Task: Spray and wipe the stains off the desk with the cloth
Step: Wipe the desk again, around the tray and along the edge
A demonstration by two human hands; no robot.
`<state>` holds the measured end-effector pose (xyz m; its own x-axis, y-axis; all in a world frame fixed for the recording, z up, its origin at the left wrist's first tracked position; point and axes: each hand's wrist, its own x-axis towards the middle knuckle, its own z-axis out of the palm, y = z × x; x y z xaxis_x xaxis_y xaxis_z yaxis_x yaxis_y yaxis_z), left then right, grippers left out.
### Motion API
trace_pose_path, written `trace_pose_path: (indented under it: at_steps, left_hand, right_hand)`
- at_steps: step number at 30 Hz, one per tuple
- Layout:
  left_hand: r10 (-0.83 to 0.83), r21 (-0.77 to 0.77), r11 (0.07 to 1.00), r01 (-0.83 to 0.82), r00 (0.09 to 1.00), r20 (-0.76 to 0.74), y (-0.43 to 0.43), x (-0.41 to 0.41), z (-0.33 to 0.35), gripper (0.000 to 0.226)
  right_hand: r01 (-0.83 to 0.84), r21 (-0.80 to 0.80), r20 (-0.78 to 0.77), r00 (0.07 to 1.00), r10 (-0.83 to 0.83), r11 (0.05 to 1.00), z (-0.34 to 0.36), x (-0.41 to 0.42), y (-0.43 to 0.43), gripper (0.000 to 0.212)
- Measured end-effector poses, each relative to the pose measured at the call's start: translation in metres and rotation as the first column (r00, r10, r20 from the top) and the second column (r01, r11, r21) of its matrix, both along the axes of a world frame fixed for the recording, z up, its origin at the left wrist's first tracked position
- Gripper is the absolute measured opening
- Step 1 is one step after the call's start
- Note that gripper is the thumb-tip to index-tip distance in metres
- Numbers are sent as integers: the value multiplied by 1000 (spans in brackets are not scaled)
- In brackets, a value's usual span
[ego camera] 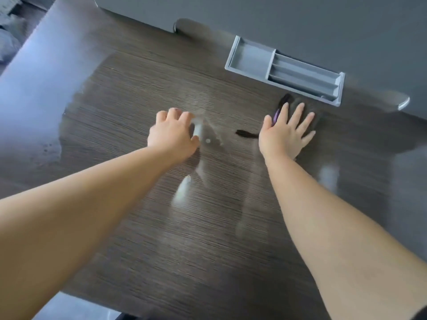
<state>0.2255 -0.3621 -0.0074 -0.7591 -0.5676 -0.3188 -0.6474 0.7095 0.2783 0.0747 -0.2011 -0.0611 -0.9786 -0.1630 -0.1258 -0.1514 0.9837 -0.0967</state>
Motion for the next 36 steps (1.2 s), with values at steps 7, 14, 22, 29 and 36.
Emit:
trace_pose_path:
  at_steps: [7, 14, 22, 29, 36]
  left_hand:
    - [-59, -28, 997, 66, 974, 218, -33, 13, -11, 100]
    - [-40, -8, 999, 44, 969, 245, -36, 11, -14, 101]
    - [-60, -16, 998, 66, 965, 255, -37, 13, -14, 104]
    - [-62, 7, 998, 62, 970, 234, -38, 14, -17, 101]
    - [40, 195, 980, -32, 999, -33, -71, 29, -16, 52]
  right_hand:
    - [-865, -13, -112, 500, 859, 502, -9, 35, -14, 53]
    - [-42, -10, 28, 999, 42, 999, -1, 25, -62, 60]
    - [-661, 34, -40, 748, 662, 749, -2, -6, -26, 53]
    - [-481, -13, -29, 877, 480, 877, -5, 54, -93, 59]
    - [-508, -6, -62, 860, 507, 861, -6, 22, -81, 52]
